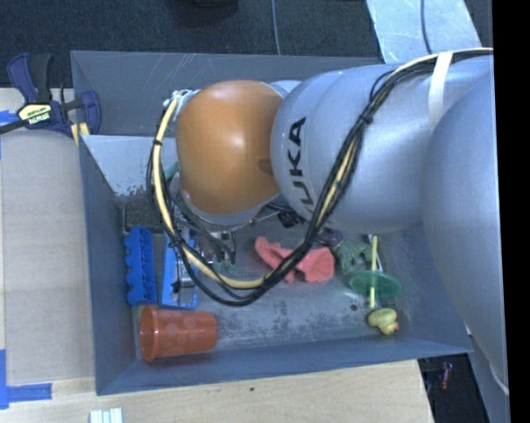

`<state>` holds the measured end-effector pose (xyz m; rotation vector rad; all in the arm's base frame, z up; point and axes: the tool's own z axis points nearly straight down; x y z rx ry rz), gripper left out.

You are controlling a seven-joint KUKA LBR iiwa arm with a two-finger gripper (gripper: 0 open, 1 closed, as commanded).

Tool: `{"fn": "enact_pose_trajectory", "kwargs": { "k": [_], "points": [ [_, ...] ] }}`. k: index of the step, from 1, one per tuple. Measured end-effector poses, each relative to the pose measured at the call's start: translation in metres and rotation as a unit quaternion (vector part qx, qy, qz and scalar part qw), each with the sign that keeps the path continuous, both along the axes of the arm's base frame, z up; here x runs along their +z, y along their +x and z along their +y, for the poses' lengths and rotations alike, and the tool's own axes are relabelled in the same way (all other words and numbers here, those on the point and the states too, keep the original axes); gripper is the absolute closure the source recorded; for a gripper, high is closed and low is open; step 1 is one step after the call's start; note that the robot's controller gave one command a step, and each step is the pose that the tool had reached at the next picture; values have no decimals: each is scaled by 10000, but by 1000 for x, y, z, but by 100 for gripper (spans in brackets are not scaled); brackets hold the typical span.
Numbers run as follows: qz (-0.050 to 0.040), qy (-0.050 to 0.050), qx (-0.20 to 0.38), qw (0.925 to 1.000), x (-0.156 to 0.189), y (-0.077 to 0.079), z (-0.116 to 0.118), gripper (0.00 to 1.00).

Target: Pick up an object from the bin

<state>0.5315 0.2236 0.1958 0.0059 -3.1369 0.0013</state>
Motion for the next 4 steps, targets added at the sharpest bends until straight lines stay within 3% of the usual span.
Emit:
{"fn": "enact_pose_trajectory", "kwargs": {
  "k": [1,2,3,4],
  "points": [
    [-24,8,-13,10000,4,1,-1,0],
    [-38,15,-383,9993,-63,-39,15,0],
    [-55,21,-399,9992,-65,-43,5,0],
    [-25,14,-1354,9908,-98,-41,4,0]
  ]
}}
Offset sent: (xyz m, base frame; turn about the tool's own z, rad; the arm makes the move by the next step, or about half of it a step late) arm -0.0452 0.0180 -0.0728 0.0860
